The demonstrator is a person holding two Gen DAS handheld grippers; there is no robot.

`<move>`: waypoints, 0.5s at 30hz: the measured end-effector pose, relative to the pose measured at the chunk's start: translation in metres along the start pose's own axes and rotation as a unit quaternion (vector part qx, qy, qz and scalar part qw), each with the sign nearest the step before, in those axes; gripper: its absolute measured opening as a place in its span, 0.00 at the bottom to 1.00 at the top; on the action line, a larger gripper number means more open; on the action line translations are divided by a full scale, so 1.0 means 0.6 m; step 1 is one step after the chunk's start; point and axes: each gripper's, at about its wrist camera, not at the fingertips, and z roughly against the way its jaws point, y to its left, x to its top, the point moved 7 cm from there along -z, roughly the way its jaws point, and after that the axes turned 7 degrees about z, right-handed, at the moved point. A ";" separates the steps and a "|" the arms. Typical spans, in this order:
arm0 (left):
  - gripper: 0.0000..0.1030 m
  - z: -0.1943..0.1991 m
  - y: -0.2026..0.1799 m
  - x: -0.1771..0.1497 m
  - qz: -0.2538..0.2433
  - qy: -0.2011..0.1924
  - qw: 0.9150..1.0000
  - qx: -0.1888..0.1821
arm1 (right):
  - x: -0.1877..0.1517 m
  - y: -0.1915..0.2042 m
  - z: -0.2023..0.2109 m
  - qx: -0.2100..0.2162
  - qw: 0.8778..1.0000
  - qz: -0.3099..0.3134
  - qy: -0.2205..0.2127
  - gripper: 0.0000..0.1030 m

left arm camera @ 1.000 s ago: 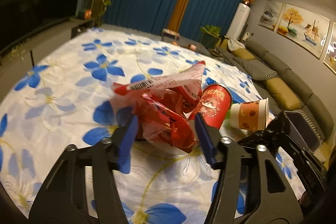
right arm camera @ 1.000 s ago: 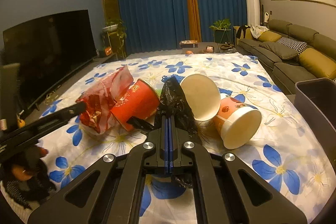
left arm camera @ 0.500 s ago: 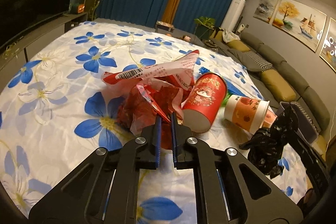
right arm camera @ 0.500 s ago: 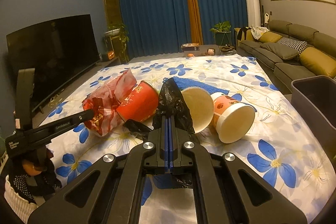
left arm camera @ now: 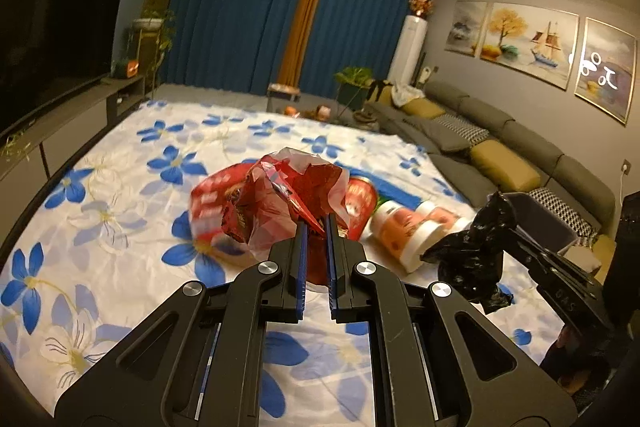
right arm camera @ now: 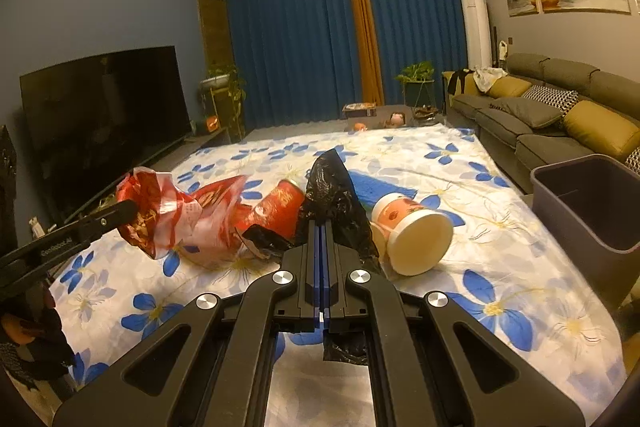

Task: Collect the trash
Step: 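Lift the black bag and red wrapper off the sheet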

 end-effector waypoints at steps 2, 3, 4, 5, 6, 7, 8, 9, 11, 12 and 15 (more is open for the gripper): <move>0.07 0.005 -0.009 0.000 -0.004 -0.003 1.000 -0.005 | 0.003 -0.006 0.012 -0.003 1.000 -0.002 -0.007 0.02; 0.07 0.005 -0.011 -0.001 -0.005 -0.003 1.000 -0.007 | 0.004 -0.008 0.016 -0.004 1.000 -0.002 -0.010 0.02; 0.07 0.006 -0.016 -0.002 -0.007 -0.003 1.000 -0.008 | 0.005 -0.011 0.021 -0.006 1.000 -0.003 -0.013 0.02; 0.07 0.006 -0.019 -0.004 -0.008 -0.003 1.000 -0.008 | 0.006 -0.014 0.023 -0.007 1.000 -0.004 -0.015 0.02; 0.07 0.006 -0.023 -0.005 -0.009 -0.001 1.000 -0.010 | 0.007 -0.018 0.029 -0.009 1.000 -0.006 -0.018 0.02; 0.07 0.005 -0.026 -0.006 -0.010 0.000 1.000 -0.011 | 0.008 -0.023 0.034 -0.010 1.000 -0.008 -0.020 0.02; 0.07 0.005 -0.029 -0.007 -0.010 0.001 1.000 -0.014 | 0.009 -0.027 0.038 -0.011 1.000 -0.010 -0.022 0.02; 0.07 0.005 -0.033 -0.008 -0.010 0.002 1.000 -0.016 | 0.009 -0.032 0.042 -0.013 1.000 -0.012 -0.024 0.02; 0.07 0.003 -0.041 -0.009 -0.012 0.004 1.000 -0.021 | 0.010 -0.041 0.049 -0.016 0.999 -0.014 -0.027 0.02; 0.07 0.003 -0.044 -0.010 -0.014 0.004 1.000 -0.022 | 0.010 -0.047 0.053 -0.018 0.999 -0.016 -0.030 0.02; 0.07 0.000 -0.063 -0.010 -0.023 0.004 0.999 -0.027 | 0.012 -0.063 0.063 -0.026 0.999 -0.019 -0.035 0.02</move>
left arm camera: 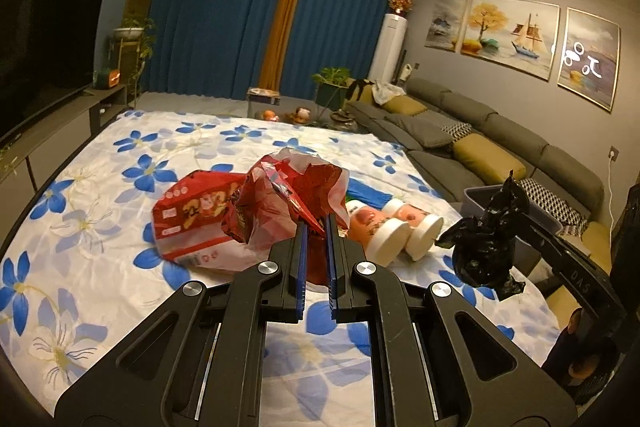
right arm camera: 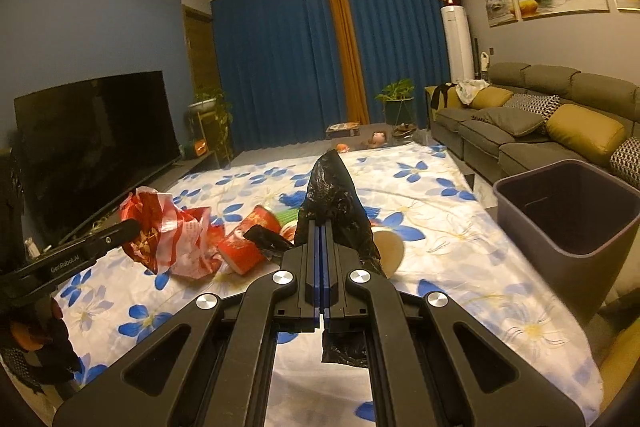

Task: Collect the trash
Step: 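Lift the black bag and red wrapper off the sheet, then carry the black bag and red wrapper over the grey bin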

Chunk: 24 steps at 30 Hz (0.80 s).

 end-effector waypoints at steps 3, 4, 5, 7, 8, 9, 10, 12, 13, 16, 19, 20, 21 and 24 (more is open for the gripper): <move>0.07 -0.007 -0.021 0.001 -0.010 0.001 1.000 -0.008 | 0.004 -0.017 0.010 -0.008 1.000 -0.004 -0.006 0.02; 0.07 -0.010 -0.031 0.001 -0.015 0.002 1.000 -0.012 | 0.005 -0.024 0.013 -0.011 1.000 -0.005 -0.008 0.02; 0.07 -0.012 -0.041 0.001 -0.020 0.003 1.000 -0.016 | 0.007 -0.030 0.016 -0.015 1.000 -0.005 -0.011 0.02; 0.07 -0.019 -0.064 0.002 -0.031 0.004 0.999 -0.025 | 0.011 -0.042 0.020 -0.022 1.000 -0.004 -0.015 0.02; 0.07 -0.022 -0.078 0.003 -0.036 0.004 0.999 -0.032 | 0.014 -0.051 0.023 -0.029 0.999 -0.003 -0.017 0.02; 0.07 -0.026 -0.094 0.004 -0.044 0.005 0.998 -0.039 | 0.016 -0.060 0.024 -0.033 0.999 -0.003 -0.019 0.02; 0.07 -0.031 -0.109 0.006 -0.051 0.004 0.998 -0.046 | 0.020 -0.072 0.027 -0.040 0.999 -0.004 -0.023 0.02; 0.07 -0.037 -0.136 0.009 -0.063 0.004 0.996 -0.058 | 0.026 -0.093 0.034 -0.054 0.998 -0.004 -0.029 0.02; 0.07 -0.044 -0.156 0.011 -0.071 0.004 0.995 -0.067 | 0.030 -0.104 0.037 -0.062 0.998 -0.005 -0.033 0.02; 0.07 -0.064 -0.210 0.014 -0.086 0.009 0.992 -0.094 | 0.041 -0.146 0.050 -0.093 0.995 -0.005 -0.047 0.02; 0.07 -0.089 -0.269 0.014 -0.097 0.018 0.987 -0.125 | 0.050 -0.196 0.059 -0.127 0.990 -0.010 -0.056 0.02; 0.07 -0.096 -0.290 0.014 -0.103 0.019 0.986 -0.133 | 0.051 -0.206 0.061 -0.133 0.989 -0.012 -0.056 0.02; 0.07 -0.107 -0.316 0.014 -0.112 0.021 0.983 -0.144 | 0.053 -0.226 0.063 -0.144 0.988 -0.014 -0.056 0.02; 0.07 -0.134 -0.377 0.015 -0.128 0.026 0.977 -0.169 | 0.057 -0.280 0.067 -0.173 0.983 -0.024 -0.056 0.02</move>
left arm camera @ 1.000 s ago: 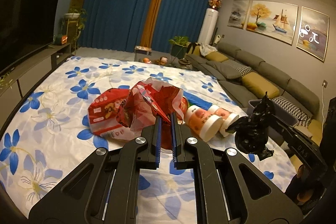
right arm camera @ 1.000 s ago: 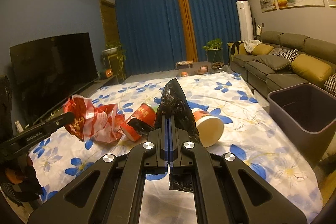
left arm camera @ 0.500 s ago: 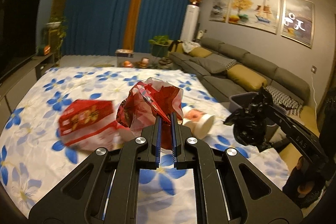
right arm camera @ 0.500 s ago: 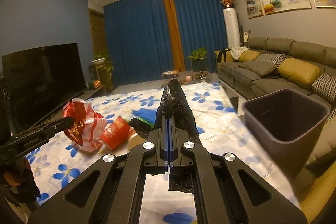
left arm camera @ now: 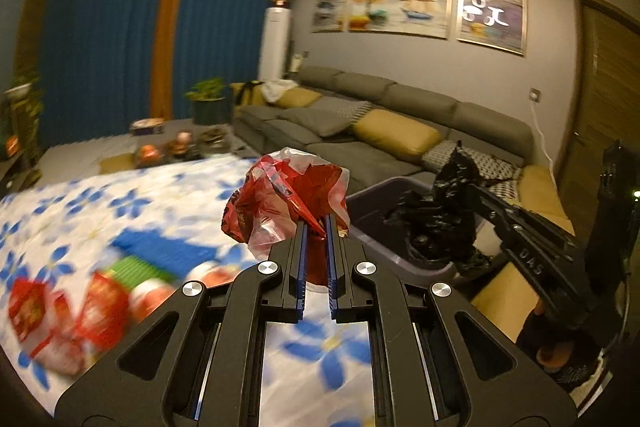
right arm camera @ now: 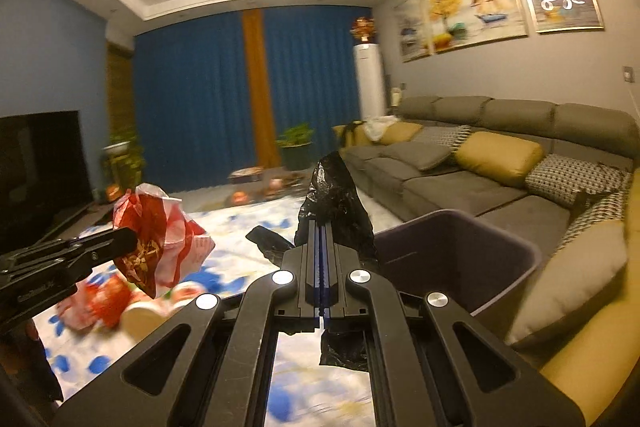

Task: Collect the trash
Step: 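Carry the black bag and red wrapper over the grey bin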

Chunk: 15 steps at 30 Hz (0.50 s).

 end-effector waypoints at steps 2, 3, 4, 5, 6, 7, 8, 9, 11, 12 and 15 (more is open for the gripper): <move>0.07 -0.028 -0.028 0.009 -0.005 0.002 1.000 -0.017 | 0.004 -0.029 -0.007 -0.017 1.000 -0.003 -0.001 0.02; 0.07 -0.045 -0.044 0.013 -0.009 0.004 1.000 -0.025 | 0.004 -0.041 -0.012 -0.024 1.000 -0.004 -0.001 0.02; 0.07 -0.057 -0.053 0.015 -0.011 0.006 0.999 -0.030 | 0.002 -0.051 -0.014 -0.029 1.000 -0.005 -0.001 0.02; 0.07 -0.074 -0.065 0.018 -0.013 0.007 0.999 -0.037 | 0.003 -0.063 -0.018 -0.037 0.999 -0.006 -0.001 0.02; 0.07 -0.089 -0.075 0.020 -0.015 0.009 0.999 -0.045 | 0.003 -0.069 -0.023 -0.042 0.999 -0.007 -0.001 0.02; 0.07 -0.101 -0.086 0.021 -0.018 0.011 0.998 -0.051 | 0.002 -0.079 -0.027 -0.047 0.999 -0.007 -0.002 0.02; 0.07 -0.112 -0.094 0.021 -0.021 0.012 0.998 -0.057 | 0.001 -0.090 -0.032 -0.052 0.999 -0.008 -0.003 0.02; 0.07 -0.127 -0.105 0.022 -0.026 0.012 0.998 -0.063 | 0.001 -0.093 -0.035 -0.056 0.998 -0.008 -0.003 0.02; 0.07 -0.147 -0.117 0.025 -0.029 0.014 0.997 -0.072 | -0.002 -0.109 -0.043 -0.062 0.998 -0.011 -0.002 0.02; 0.07 -0.156 -0.120 0.025 -0.029 0.015 0.997 -0.074 | -0.001 -0.116 -0.047 -0.065 0.998 -0.012 -0.002 0.02; 0.08 -0.193 -0.136 0.027 -0.026 0.024 0.996 -0.083 | -0.006 -0.134 -0.059 -0.073 0.997 -0.016 0.000 0.02</move>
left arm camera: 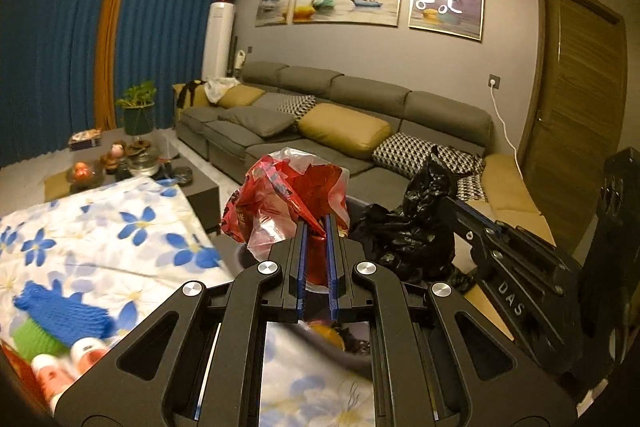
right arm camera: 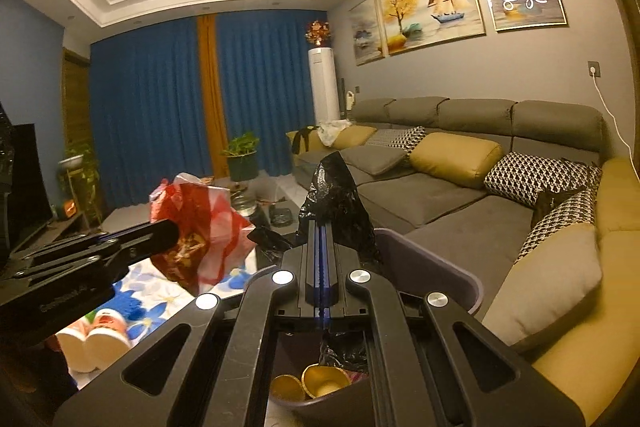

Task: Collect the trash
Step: 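Carry the black bag and red wrapper over the grey bin, then open both tools over the grey bin to drop the bag and wrapper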

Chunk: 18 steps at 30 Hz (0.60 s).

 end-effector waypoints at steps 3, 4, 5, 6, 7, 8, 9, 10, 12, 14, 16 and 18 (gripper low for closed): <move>0.08 -0.027 -0.009 0.002 0.003 0.005 1.000 -0.007 | -0.003 -0.010 -0.013 -0.005 1.000 -0.003 0.005 0.02; 0.08 -0.036 -0.010 -0.001 0.001 0.008 1.000 -0.008 | -0.001 -0.014 -0.018 -0.005 1.000 -0.003 0.006 0.02; 0.08 -0.041 -0.011 -0.002 0.001 0.009 1.000 -0.009 | -0.002 -0.013 -0.019 -0.007 1.000 -0.002 0.007 0.02; 0.08 -0.049 -0.011 -0.004 0.001 0.011 1.000 -0.010 | -0.004 -0.013 -0.022 -0.009 1.000 -0.002 0.009 0.02; 0.08 -0.056 -0.012 -0.003 0.001 0.013 1.000 -0.011 | -0.006 -0.014 -0.024 -0.010 1.000 -0.003 0.011 0.02; 0.08 -0.063 -0.012 -0.005 0.002 0.015 1.000 -0.013 | -0.007 -0.015 -0.026 -0.011 1.000 -0.004 0.012 0.02; 0.08 -0.067 -0.012 -0.004 0.002 0.016 1.000 -0.013 | -0.009 -0.015 -0.027 -0.011 1.000 -0.006 0.012 0.02; 0.08 -0.074 -0.011 -0.005 0.003 0.019 1.000 -0.014 | -0.005 -0.017 -0.029 -0.012 1.000 -0.007 0.013 0.02; 0.08 -0.079 -0.013 -0.007 0.007 0.020 1.000 -0.018 | -0.003 -0.016 -0.031 -0.013 1.000 -0.008 0.013 0.02; 0.08 -0.088 -0.011 -0.004 0.012 0.022 0.999 -0.021 | -0.003 -0.015 -0.037 -0.014 1.000 -0.008 0.016 0.02; 0.09 -0.094 -0.008 -0.002 0.018 0.023 0.999 -0.024 | -0.004 -0.011 -0.038 -0.015 1.000 -0.008 0.018 0.02; 0.09 -0.099 -0.006 0.000 0.023 0.023 0.999 -0.028 | -0.004 -0.010 -0.041 -0.015 1.000 -0.007 0.020 0.02</move>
